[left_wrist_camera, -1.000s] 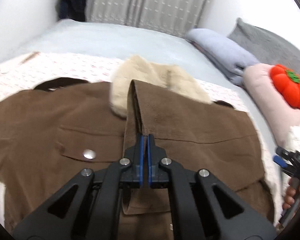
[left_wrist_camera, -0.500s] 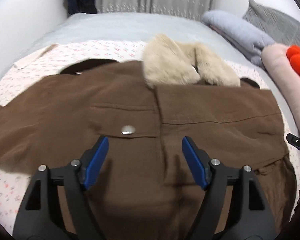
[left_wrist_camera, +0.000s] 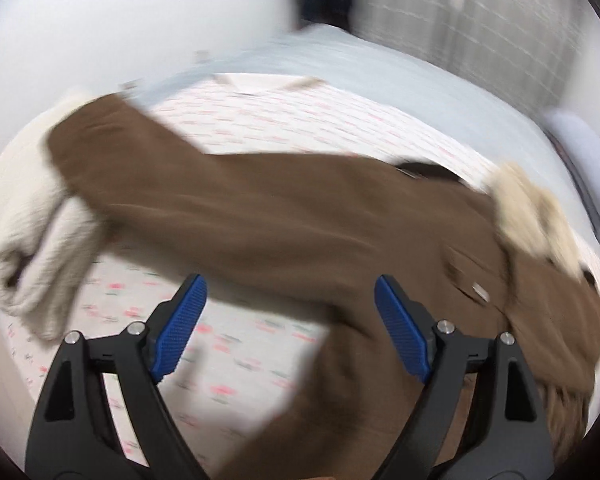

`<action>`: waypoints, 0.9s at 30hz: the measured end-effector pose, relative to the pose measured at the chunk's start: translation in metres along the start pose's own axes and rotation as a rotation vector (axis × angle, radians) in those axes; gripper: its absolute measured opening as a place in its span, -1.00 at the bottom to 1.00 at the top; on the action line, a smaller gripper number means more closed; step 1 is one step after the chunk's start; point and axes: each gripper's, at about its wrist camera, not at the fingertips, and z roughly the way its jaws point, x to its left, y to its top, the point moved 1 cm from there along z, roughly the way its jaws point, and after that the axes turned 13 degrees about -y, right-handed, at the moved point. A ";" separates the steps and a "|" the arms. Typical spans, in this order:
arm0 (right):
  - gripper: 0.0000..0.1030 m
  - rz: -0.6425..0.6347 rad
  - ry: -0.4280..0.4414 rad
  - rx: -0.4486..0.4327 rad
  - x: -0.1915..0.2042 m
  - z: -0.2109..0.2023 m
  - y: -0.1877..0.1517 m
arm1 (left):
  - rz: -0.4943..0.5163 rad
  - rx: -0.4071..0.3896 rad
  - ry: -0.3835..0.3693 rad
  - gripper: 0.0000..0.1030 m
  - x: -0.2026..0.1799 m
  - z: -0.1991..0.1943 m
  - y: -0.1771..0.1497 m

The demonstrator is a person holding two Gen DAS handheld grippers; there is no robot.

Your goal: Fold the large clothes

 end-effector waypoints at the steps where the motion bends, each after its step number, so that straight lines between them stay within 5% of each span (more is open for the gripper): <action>1: 0.47 -0.009 -0.005 -0.002 0.002 0.000 0.000 | -0.040 -0.014 0.026 0.67 0.019 0.001 0.005; 12: 0.50 -0.086 -0.050 -0.052 0.029 -0.019 -0.008 | -0.320 -0.077 0.011 0.67 0.116 0.032 0.021; 17: 0.51 -0.115 -0.055 -0.046 0.037 -0.014 -0.011 | -0.411 -0.142 -0.073 0.63 0.137 0.044 0.031; 20: 0.52 -0.131 -0.062 -0.034 0.042 -0.008 -0.015 | -0.445 -0.206 -0.100 0.29 0.147 0.047 0.035; 22: 0.52 -0.146 -0.066 -0.025 0.046 -0.003 -0.018 | -0.483 -0.240 -0.120 -0.62 0.156 0.050 0.035; 23: 0.52 -0.156 -0.068 -0.018 0.048 0.000 -0.021 | -0.498 -0.252 -0.122 -0.86 0.159 0.049 0.035; 27: 0.52 -0.179 -0.067 0.010 0.056 0.011 -0.026 | -0.466 -0.352 -0.199 -0.90 0.145 0.031 0.043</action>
